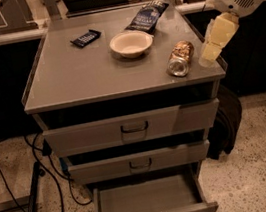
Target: Place orange can into bottom drawer
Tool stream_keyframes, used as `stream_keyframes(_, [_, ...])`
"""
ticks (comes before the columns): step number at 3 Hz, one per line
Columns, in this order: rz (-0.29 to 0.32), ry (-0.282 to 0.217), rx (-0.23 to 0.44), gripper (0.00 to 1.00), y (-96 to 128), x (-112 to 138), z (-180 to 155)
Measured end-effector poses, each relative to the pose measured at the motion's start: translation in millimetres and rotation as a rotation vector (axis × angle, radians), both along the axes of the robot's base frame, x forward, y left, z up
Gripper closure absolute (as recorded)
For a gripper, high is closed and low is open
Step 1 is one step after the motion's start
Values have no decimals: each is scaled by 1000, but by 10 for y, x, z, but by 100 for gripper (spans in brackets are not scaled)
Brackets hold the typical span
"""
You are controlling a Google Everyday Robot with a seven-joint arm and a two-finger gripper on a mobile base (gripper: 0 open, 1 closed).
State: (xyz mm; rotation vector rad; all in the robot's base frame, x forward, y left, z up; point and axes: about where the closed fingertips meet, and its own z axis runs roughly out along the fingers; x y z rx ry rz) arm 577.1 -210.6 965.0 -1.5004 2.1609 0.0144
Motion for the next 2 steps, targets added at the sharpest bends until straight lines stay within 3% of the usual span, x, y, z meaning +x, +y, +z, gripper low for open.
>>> stream_keyframes(2, [5,-22,52,0,14,442,-240])
